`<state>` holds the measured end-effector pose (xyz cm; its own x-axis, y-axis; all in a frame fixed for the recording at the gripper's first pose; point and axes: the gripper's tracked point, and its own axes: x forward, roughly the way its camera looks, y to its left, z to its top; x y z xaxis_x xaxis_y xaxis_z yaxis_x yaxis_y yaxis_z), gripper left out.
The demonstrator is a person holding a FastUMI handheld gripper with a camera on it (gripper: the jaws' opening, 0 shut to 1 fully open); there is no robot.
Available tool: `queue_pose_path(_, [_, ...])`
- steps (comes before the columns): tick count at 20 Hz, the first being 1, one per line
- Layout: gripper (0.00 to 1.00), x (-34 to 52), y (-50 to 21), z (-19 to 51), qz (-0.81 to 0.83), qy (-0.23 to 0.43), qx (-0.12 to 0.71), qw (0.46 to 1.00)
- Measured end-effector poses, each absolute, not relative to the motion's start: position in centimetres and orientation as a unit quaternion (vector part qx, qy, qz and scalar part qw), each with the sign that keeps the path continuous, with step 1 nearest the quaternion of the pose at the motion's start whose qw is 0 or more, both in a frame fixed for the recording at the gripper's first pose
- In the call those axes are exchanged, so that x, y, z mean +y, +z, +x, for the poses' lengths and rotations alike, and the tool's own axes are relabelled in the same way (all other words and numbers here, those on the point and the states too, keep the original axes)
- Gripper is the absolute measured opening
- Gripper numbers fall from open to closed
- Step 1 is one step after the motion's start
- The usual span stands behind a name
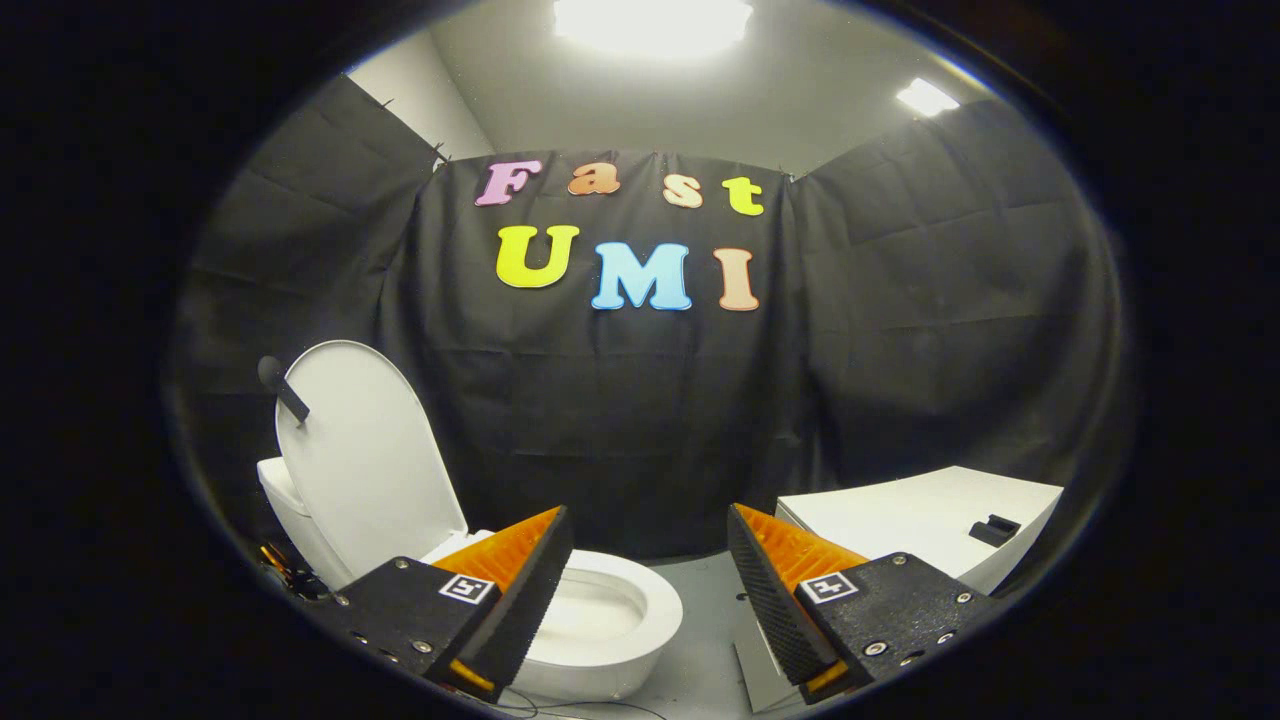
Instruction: Open the toilet lid.
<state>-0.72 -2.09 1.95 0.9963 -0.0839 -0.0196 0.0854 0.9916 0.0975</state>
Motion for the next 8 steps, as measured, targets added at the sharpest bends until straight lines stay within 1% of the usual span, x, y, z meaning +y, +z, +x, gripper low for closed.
queue_pose_path(8, [0.95, -2.39, 1.66, -0.76, 0.052, -0.049, 0.007, 0.997])
